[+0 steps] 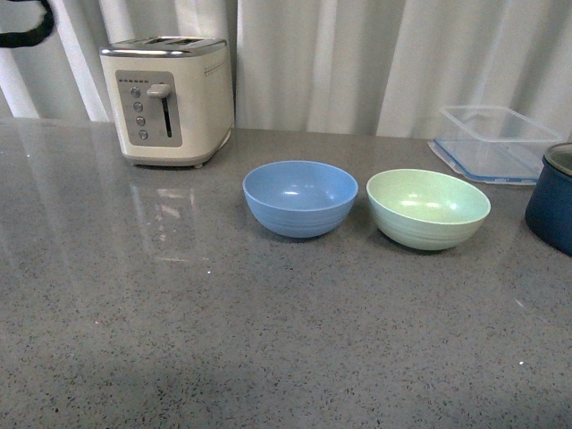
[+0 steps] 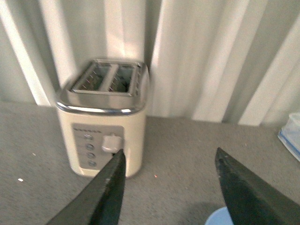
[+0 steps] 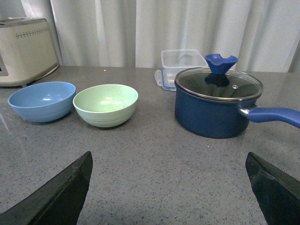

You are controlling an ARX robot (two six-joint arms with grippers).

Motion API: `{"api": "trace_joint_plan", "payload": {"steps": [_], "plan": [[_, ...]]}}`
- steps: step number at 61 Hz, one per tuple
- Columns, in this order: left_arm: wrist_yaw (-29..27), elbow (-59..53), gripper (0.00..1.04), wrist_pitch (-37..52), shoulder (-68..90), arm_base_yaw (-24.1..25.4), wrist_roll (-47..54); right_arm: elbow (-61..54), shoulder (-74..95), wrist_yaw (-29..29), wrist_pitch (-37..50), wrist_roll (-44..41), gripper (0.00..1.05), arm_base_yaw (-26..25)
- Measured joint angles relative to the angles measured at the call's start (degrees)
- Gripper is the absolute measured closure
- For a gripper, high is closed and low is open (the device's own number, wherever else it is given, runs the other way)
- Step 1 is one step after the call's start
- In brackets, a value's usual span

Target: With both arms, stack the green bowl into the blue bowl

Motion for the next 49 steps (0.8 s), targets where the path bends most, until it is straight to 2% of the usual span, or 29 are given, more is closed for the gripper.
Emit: {"api": "trace_joint_plan", "payload": {"steps": [6,16,31,49], "plan": [[1.57,-11.45,0.74,5.7,-3.98,2.05,1.44,0.0,0.0,-0.02,0.0,-0.02,0.1,0.02],[4.33,-25.35,1.02,10.08,-9.42,4.07,2.05,0.0,0.0,0.0,0.0,-0.02,0.1,0.02],[6.99,-38.25,1.01,13.55,-19.76,7.08,2.58,0.0,0.0,0.0,0.0,-0.02,0.1,0.0],[9.11,-47.45,1.01,13.27,-29.31,9.22,2.58,0.0,0.0,0.0,0.0,-0.02,0.1,0.02]]}}
